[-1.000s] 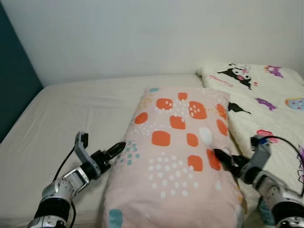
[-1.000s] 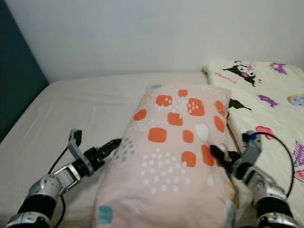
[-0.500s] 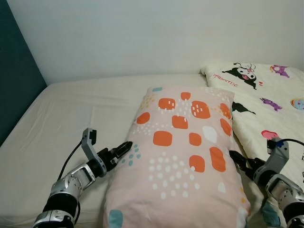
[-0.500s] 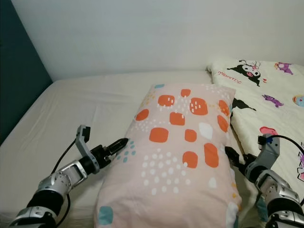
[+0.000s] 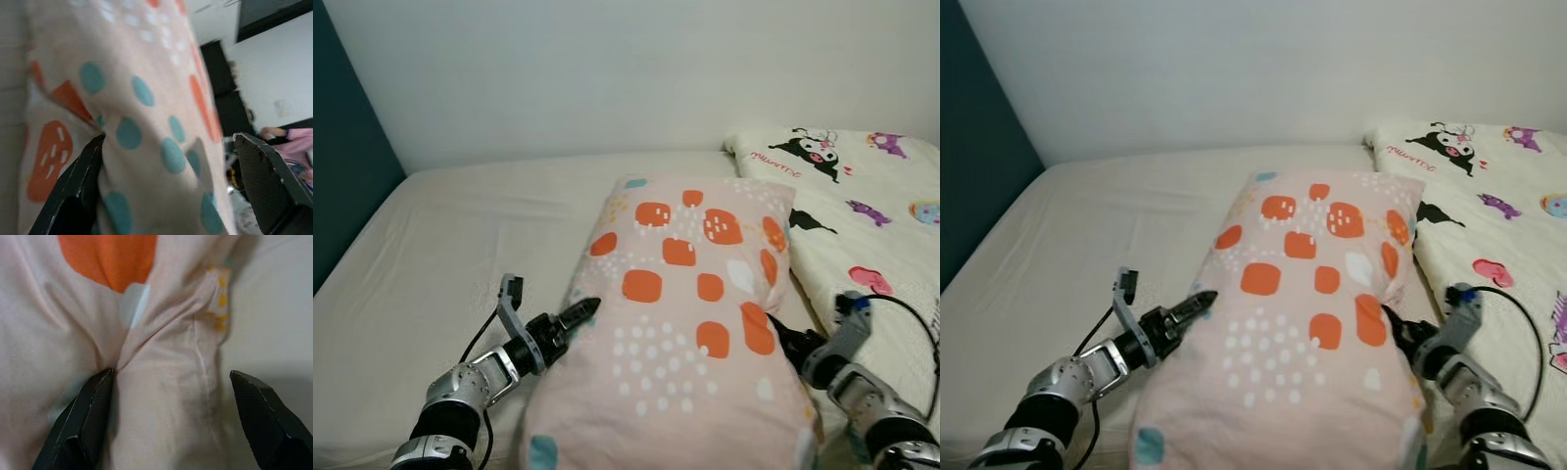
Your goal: Clean up the room
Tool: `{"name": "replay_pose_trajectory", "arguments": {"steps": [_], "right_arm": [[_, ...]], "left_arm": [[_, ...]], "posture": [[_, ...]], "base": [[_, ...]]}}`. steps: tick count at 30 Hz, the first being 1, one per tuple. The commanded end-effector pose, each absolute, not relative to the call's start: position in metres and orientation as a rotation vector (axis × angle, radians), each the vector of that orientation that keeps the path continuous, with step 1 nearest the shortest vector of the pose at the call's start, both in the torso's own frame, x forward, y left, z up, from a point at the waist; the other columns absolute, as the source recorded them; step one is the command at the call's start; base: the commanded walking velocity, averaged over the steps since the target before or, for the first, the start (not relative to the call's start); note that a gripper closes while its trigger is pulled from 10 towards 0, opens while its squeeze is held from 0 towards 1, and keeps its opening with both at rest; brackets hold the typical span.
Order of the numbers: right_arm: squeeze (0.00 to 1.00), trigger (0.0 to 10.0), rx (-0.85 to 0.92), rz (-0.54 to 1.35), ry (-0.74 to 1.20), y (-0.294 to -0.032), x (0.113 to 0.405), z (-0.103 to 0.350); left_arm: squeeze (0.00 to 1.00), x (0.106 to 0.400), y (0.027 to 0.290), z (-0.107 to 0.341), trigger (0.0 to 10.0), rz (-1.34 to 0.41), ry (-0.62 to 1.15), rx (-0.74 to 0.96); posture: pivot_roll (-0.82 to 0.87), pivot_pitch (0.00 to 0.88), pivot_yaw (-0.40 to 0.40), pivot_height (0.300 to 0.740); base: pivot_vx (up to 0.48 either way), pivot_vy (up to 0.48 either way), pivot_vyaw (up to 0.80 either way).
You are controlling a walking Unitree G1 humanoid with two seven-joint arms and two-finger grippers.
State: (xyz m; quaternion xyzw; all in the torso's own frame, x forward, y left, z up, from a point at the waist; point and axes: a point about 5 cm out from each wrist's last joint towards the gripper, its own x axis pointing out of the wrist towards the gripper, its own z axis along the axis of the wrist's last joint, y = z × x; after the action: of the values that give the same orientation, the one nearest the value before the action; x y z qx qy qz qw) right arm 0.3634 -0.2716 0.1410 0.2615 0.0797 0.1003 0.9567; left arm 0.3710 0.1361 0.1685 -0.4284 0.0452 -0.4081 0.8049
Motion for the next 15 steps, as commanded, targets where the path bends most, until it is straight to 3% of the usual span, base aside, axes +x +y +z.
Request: {"name": "replay_pose_trajectory", "arguments": {"steps": [1,2,3,11,12,13,14,15], "right_arm": [[0.0,10.0,0.548,0.263,0.261,-0.255,0.36,0.121],[0.0,10.0,0.552,0.273,0.26,-0.253,0.36,0.121],[1.0,10.0,0.554,0.284,0.258,-0.25,0.36,0.121],[1.0,10.0,0.558,0.349,0.25,-0.24,0.363,0.123],[0.88,10.0,0.554,0.362,0.251,-0.238,0.363,0.123],[0.88,10.0,0.552,0.371,0.251,-0.236,0.364,0.123],[0.0,10.0,0.538,0.374,0.249,-0.234,0.365,0.124],[0.0,10.0,0.538,0.374,0.249,-0.234,0.365,0.124]], "left_arm": [[1.0,0.367,0.125,0.167,10.0,-0.943,0.115,-0.929],[1.0,0.366,0.12,0.167,10.0,-0.96,0.122,-0.908],[1.0,0.364,0.114,0.166,10.0,-0.984,0.13,-0.882],[1.0,0.351,0.082,0.152,10.0,-1.072,0.199,-0.725],[1.0,0.349,0.075,0.147,10.0,-1.069,0.202,-0.679],[1.0,0.348,0.071,0.145,10.0,-1.069,0.202,-0.646],[1.0,0.347,0.066,0.141,10.0,-1.052,0.207,-0.598],[1.0,0.347,0.066,0.141,10.0,-1.052,0.207,-0.598]], "posture": [[-0.01,0.355,0.03,0.576],[-0.01,0.355,0.03,0.576],[-0.01,0.356,0.03,0.576],[-0.01,0.355,0.033,0.576],[-0.01,0.352,0.034,0.576],[-0.01,0.352,0.035,0.576],[-0.01,0.353,0.035,0.576],[-0.01,0.353,0.035,0.576]], "base": [[0.0,0.0,0.0],[0.0,0.0,0.0],[0.0,0.0,0.0],[0.0,0.0,0.0],[0.0,0.0,0.0],[0.0,0.0,0.0],[0.0,0.0,0.0],[0.0,0.0,0.0]]}}
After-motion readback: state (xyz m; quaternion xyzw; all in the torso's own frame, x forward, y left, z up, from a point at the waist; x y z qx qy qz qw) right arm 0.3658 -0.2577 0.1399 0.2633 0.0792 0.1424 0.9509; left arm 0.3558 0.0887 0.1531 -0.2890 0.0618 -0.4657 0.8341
